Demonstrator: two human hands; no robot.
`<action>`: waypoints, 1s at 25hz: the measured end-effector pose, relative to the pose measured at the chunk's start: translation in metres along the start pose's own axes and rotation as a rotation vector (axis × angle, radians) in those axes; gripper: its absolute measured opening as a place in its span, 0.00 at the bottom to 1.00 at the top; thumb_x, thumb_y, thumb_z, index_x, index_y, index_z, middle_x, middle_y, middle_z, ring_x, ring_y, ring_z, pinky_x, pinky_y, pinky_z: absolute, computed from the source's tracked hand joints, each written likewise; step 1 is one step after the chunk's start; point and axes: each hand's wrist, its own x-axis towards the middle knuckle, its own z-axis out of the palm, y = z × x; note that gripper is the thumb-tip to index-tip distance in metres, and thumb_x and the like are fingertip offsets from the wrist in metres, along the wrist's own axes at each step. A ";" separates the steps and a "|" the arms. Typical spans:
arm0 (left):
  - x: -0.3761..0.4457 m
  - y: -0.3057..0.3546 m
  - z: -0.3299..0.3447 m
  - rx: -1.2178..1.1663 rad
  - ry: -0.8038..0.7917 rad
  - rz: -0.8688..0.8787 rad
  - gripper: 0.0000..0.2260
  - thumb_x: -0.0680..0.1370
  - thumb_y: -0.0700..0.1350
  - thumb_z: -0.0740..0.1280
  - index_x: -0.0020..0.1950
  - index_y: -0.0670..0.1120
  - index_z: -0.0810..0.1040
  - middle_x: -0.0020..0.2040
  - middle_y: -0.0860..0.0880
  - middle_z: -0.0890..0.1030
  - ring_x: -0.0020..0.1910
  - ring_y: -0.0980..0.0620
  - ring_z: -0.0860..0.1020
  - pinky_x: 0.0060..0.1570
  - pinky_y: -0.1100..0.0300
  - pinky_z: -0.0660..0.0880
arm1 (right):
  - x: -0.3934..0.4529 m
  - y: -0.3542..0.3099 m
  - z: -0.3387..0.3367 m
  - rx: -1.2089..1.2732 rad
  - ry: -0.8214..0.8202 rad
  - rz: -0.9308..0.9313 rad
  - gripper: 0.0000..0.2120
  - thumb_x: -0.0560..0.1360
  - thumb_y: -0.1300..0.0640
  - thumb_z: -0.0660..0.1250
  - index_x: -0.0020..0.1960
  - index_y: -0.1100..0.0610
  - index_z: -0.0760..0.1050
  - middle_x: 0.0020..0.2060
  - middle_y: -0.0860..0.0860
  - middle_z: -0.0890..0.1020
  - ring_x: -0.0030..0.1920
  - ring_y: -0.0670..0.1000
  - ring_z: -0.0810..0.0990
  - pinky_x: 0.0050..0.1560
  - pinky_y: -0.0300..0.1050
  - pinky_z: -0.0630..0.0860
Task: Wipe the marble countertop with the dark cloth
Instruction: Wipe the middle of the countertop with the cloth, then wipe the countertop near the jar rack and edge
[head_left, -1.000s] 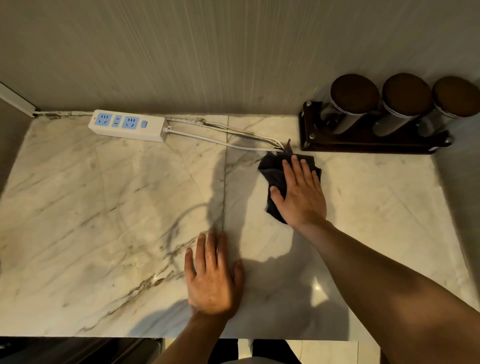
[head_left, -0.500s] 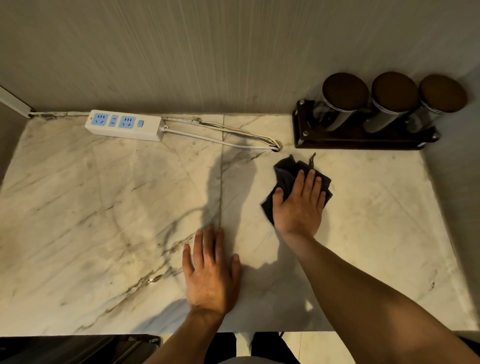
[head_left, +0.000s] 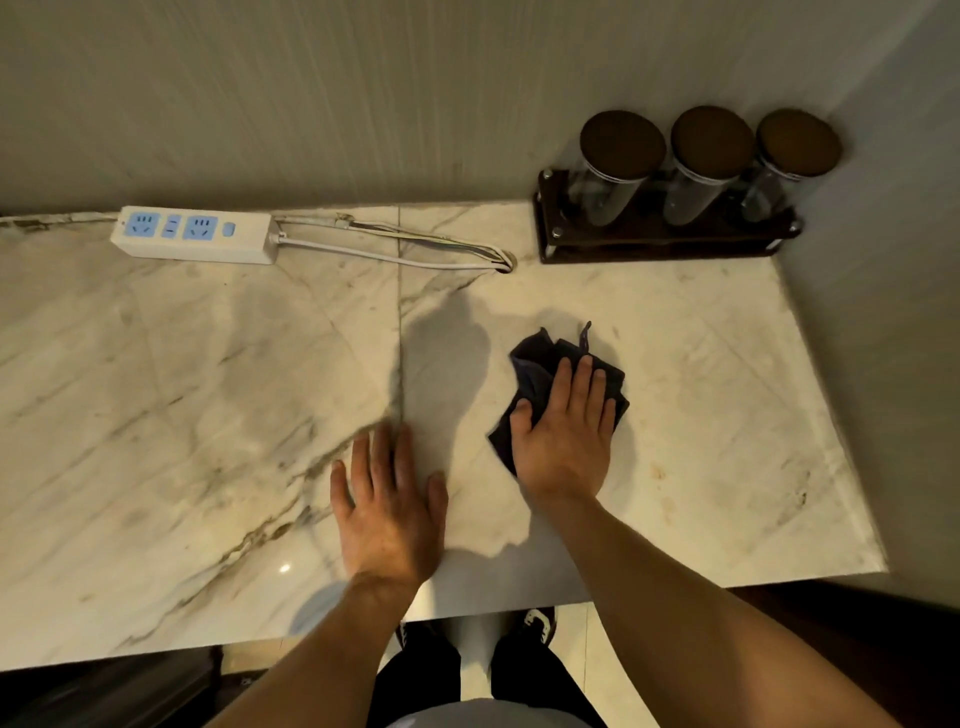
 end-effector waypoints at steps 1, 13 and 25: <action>0.001 0.000 0.000 0.010 -0.008 -0.013 0.28 0.78 0.57 0.53 0.73 0.41 0.66 0.73 0.40 0.67 0.74 0.40 0.59 0.71 0.39 0.54 | -0.006 0.003 0.001 0.000 -0.002 -0.004 0.34 0.77 0.42 0.47 0.77 0.57 0.46 0.77 0.56 0.49 0.77 0.55 0.45 0.75 0.53 0.42; 0.000 0.001 0.001 -0.016 -0.054 -0.023 0.28 0.80 0.57 0.49 0.77 0.45 0.54 0.78 0.43 0.54 0.77 0.44 0.46 0.74 0.43 0.42 | -0.074 0.034 0.003 0.027 0.024 -0.067 0.33 0.77 0.43 0.49 0.77 0.57 0.50 0.77 0.55 0.52 0.77 0.55 0.48 0.75 0.53 0.44; 0.007 0.029 -0.008 -0.078 0.030 0.108 0.22 0.77 0.47 0.56 0.70 0.41 0.65 0.72 0.39 0.64 0.72 0.38 0.58 0.72 0.40 0.50 | -0.085 0.093 -0.012 -0.044 -0.067 -0.458 0.33 0.74 0.43 0.54 0.76 0.56 0.56 0.76 0.55 0.56 0.76 0.54 0.52 0.75 0.54 0.51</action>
